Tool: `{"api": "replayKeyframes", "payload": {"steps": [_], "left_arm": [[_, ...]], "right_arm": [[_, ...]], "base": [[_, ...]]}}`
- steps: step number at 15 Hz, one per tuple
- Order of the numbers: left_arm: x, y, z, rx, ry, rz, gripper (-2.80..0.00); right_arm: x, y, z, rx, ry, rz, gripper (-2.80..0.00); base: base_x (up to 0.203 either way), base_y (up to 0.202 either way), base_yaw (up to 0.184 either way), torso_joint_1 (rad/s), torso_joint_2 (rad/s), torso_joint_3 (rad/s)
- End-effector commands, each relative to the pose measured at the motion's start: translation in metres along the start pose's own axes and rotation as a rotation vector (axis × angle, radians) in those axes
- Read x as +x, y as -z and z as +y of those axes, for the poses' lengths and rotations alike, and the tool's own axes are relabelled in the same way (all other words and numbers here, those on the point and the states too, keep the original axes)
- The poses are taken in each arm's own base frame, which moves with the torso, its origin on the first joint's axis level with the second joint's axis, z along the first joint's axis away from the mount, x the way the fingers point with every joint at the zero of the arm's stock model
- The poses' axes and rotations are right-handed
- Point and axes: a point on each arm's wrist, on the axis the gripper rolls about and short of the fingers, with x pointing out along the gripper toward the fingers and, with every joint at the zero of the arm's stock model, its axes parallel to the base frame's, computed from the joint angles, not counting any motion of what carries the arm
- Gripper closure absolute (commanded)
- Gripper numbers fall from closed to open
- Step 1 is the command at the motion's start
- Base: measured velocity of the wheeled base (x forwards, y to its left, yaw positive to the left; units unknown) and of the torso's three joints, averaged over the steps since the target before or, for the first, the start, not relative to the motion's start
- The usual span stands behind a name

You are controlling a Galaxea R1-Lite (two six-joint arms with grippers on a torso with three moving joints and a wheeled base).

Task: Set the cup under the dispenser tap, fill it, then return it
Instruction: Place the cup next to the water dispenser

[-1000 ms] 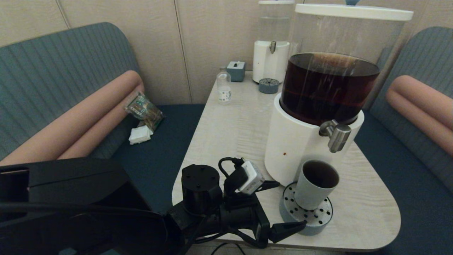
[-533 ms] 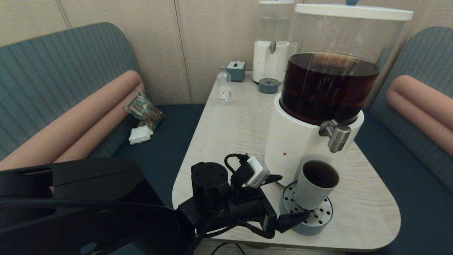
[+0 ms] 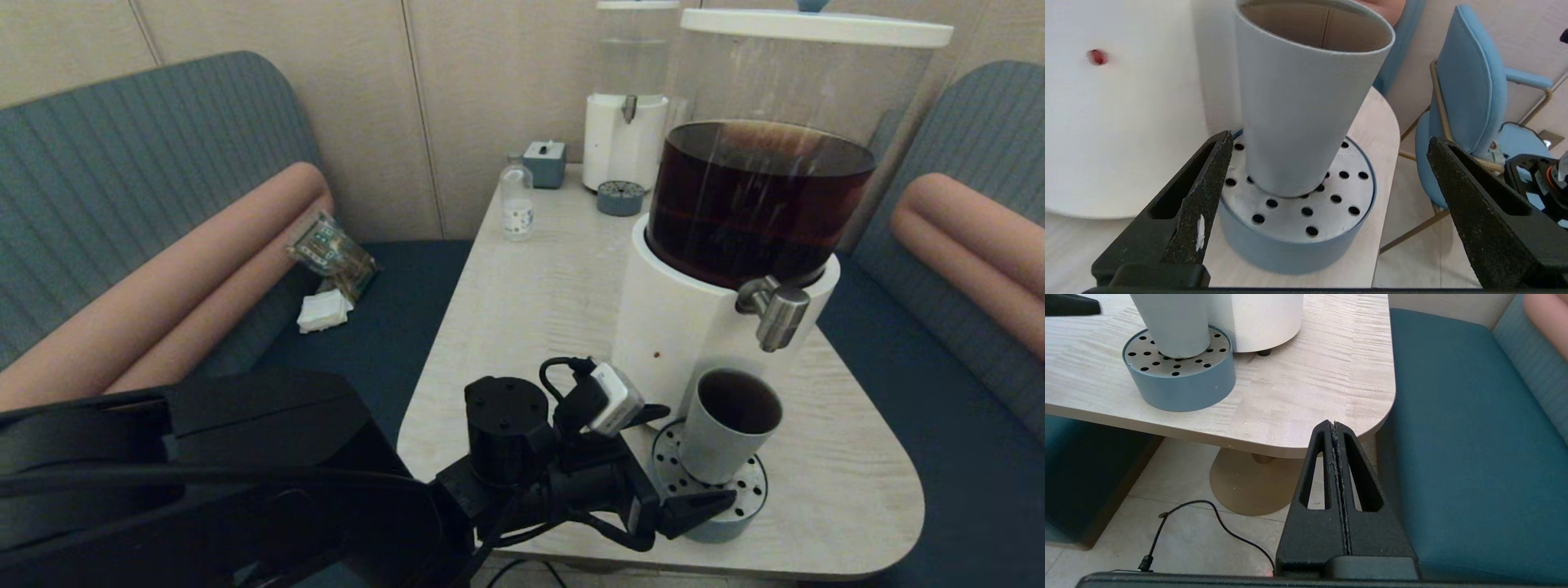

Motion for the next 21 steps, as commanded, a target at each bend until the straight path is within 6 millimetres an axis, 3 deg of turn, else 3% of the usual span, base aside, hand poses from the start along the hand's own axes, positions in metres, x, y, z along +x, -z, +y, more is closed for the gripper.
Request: {"api": "replayKeyframes", "payload": {"steps": [1, 12, 21], "left_arm": [[0.005, 0.004, 0.001, 0.0, 0.005, -0.004, -2.8], [0.034, 0.011, -0.005, 0.006, 0.049, -0.04, -2.8], [0.035, 0.015, -0.005, -0.003, 0.022, -0.032, -2.8]], "right_arm": [[0.0, 0.0, 0.0, -0.001, -0.001, 0.0, 0.0], [0.0, 0.0, 0.0, 0.0, -0.001, -0.001, 0.0], [0.0, 0.0, 0.0, -0.001, -0.001, 0.0, 0.0]], "base": [[0.0, 0.0, 0.0, 0.0, 0.0, 0.0], [0.0, 0.0, 0.0, 0.0, 0.0, 0.0], [0.0, 0.0, 0.0, 0.0, 0.0, 0.0]]}}
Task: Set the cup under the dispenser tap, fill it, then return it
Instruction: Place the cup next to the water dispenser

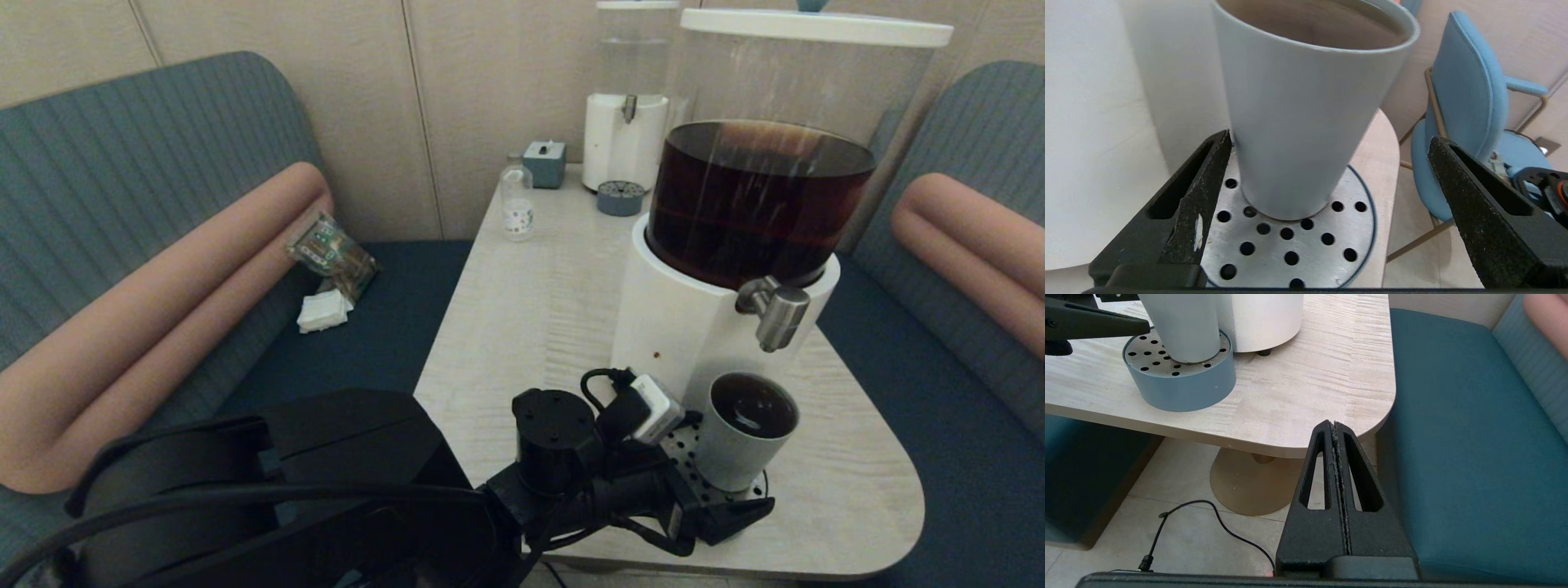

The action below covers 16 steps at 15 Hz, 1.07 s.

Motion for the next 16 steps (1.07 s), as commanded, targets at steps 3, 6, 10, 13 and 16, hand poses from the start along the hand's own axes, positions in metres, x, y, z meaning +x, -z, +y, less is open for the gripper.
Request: {"api": "replayKeyframes", "payload": {"steps": [3, 6, 10, 13, 16], "left_arm": [[0.001, -0.002, 0.002, -0.005, -0.008, -0.015, -2.8], [0.002, -0.004, 0.003, -0.005, -0.037, -0.025, -2.8], [0.008, -0.005, 0.007, 0.001, -0.046, -0.043, -2.8], [0.012, -0.001, 0.009, -0.002, -0.045, -0.045, -2.8], [0.015, 0.004, 0.011, -0.001, -0.045, -0.045, -2.8]], "right_arm": [[0.0, 0.0, 0.0, -0.001, -0.001, -0.001, 0.0], [0.0, 0.0, 0.0, -0.001, -0.001, 0.0, 0.0], [0.0, 0.0, 0.0, -0.001, -0.001, 0.0, 0.0], [0.0, 0.0, 0.0, -0.001, -0.001, -0.001, 0.0], [0.0, 0.0, 0.0, 0.001, -0.001, -0.001, 0.0]], "base": [[0.0, 0.0, 0.0, 0.0, 0.0, 0.0], [0.0, 0.0, 0.0, 0.0, 0.0, 0.0], [0.0, 0.0, 0.0, 0.0, 0.0, 0.0], [0.0, 0.0, 0.0, 0.0, 0.0, 0.0], [0.0, 0.0, 0.0, 0.0, 0.0, 0.0]]}}
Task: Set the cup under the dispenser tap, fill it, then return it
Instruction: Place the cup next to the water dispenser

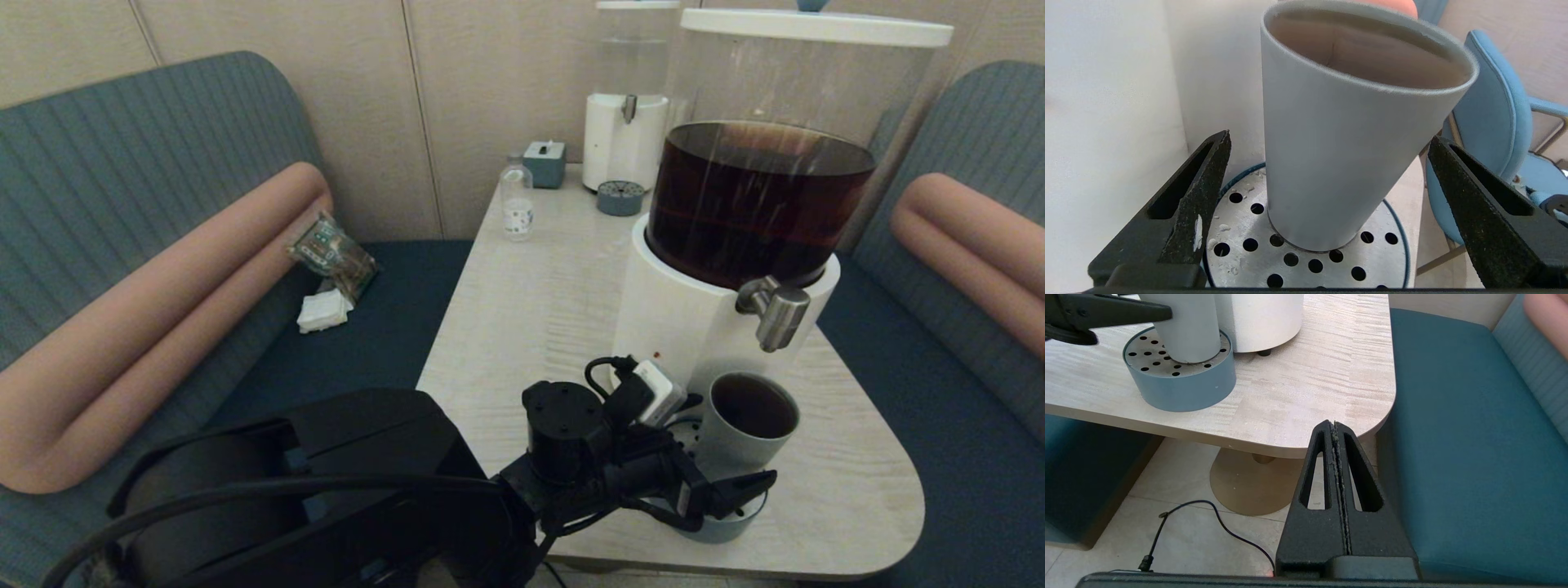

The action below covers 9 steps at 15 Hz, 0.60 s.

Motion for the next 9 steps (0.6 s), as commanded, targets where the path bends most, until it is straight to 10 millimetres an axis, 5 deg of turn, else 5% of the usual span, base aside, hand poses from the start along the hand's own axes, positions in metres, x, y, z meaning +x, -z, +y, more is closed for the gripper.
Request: {"api": "replayKeyframes", "payload": {"steps": [1, 9], "left_arm": [[0.0016, 0.0042, 0.0009, 0.0, -0.001, -0.001, -2.8], [0.0084, 0.0094, 0.0038, 0.011, -0.023, -0.03, -2.8]], "right_arm": [[0.0, 0.0003, 0.0, 0.0, -0.001, 0.001, 0.0], [0.0, 0.0003, 0.0, -0.001, -0.001, 0.001, 0.0]], "base": [[0.0, 0.0, 0.0, 0.0, 0.0, 0.0], [0.0, 0.0, 0.0, 0.0, 0.0, 0.0]]}}
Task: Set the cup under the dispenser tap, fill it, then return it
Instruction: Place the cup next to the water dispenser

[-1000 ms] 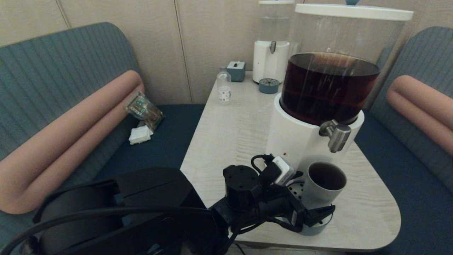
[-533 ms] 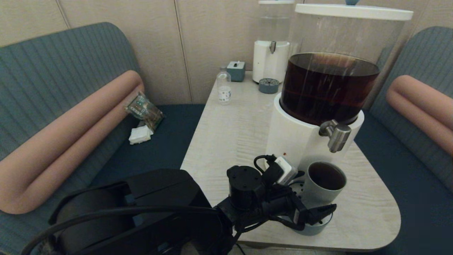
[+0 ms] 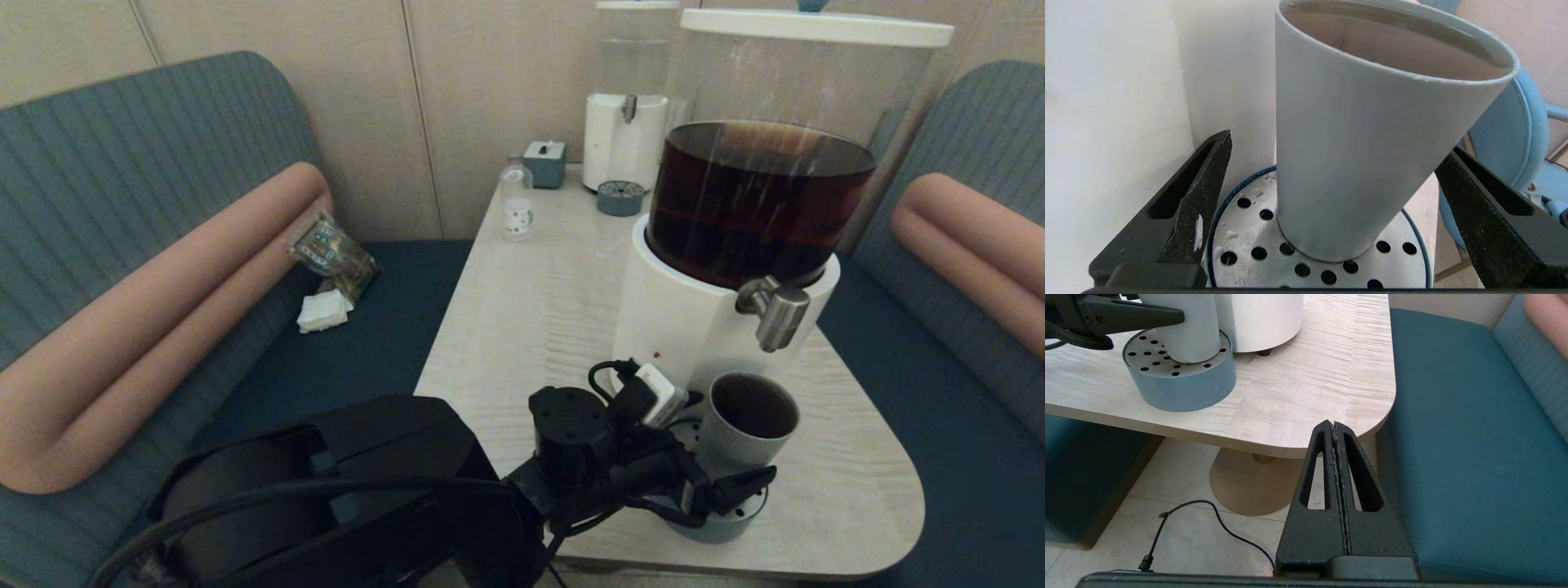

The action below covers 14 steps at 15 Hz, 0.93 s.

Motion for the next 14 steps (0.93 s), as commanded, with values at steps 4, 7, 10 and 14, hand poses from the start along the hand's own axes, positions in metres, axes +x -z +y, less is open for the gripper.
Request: {"api": "replayKeyframes", "payload": {"steps": [4, 7, 10, 14], "left_arm": [[0.0026, -0.0007, 0.001, 0.005, 0.002, -0.015, -2.8], [0.0047, -0.0024, 0.0013, 0.008, -0.008, -0.026, -2.8], [0.0067, -0.0004, 0.0022, 0.007, -0.01, -0.027, -2.8], [0.0073, 0.0001, 0.0025, 0.008, -0.012, -0.028, -2.8]], "right_arm": [[0.0, 0.0001, 0.0, -0.001, -0.001, 0.0, 0.0], [0.0, 0.0001, 0.0, -0.001, -0.001, 0.0, 0.0], [0.0, 0.0001, 0.0, -0.001, -0.001, 0.0, 0.0], [-0.0001, -0.0002, 0.0, -0.001, -0.001, -0.001, 0.0]], "base": [[0.0, 0.0, 0.0, 0.0, 0.0, 0.0], [0.0, 0.0, 0.0, 0.0, 0.0, 0.0], [0.0, 0.0, 0.0, 0.0, 0.0, 0.0], [0.0, 0.0, 0.0, 0.0, 0.0, 0.0]]}}
